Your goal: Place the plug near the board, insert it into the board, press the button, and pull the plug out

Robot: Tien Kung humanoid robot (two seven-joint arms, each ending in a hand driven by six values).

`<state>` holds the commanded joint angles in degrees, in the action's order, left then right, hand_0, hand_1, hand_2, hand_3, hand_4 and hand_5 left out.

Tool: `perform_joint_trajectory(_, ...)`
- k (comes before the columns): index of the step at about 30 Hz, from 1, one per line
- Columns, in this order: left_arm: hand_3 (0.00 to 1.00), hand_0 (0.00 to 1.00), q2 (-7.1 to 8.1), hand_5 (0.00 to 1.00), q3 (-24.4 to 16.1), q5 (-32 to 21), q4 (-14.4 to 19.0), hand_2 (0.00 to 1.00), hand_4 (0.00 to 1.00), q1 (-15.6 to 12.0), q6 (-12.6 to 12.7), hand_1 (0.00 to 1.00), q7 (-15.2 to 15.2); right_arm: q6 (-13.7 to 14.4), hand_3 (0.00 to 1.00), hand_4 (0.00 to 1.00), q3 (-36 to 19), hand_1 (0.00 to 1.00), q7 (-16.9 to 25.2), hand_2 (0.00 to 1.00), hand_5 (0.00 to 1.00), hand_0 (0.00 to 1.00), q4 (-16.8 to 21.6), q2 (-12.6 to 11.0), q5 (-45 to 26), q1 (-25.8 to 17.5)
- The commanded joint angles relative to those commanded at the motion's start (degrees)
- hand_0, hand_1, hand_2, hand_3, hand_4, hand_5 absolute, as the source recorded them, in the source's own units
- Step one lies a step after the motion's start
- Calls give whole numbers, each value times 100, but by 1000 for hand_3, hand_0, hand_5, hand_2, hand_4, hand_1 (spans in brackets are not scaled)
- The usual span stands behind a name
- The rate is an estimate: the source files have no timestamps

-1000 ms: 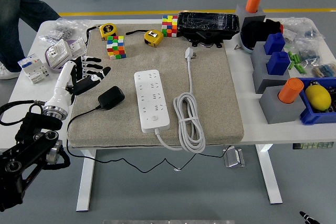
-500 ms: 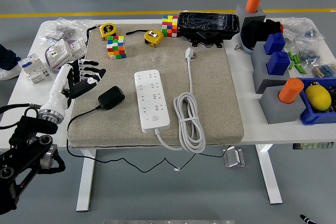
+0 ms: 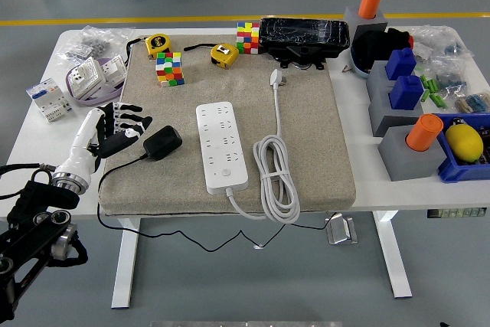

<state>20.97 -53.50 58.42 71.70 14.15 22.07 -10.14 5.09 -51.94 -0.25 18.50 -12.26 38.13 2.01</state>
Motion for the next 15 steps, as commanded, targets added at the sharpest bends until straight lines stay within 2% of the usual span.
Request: perform_joint_trajectory(15, 544, 389, 83, 319, -71, 62, 52, 509, 814, -162, -21, 433, 66, -20, 554, 947, 108, 644, -31, 652, 493, 612, -84, 21, -85, -46)
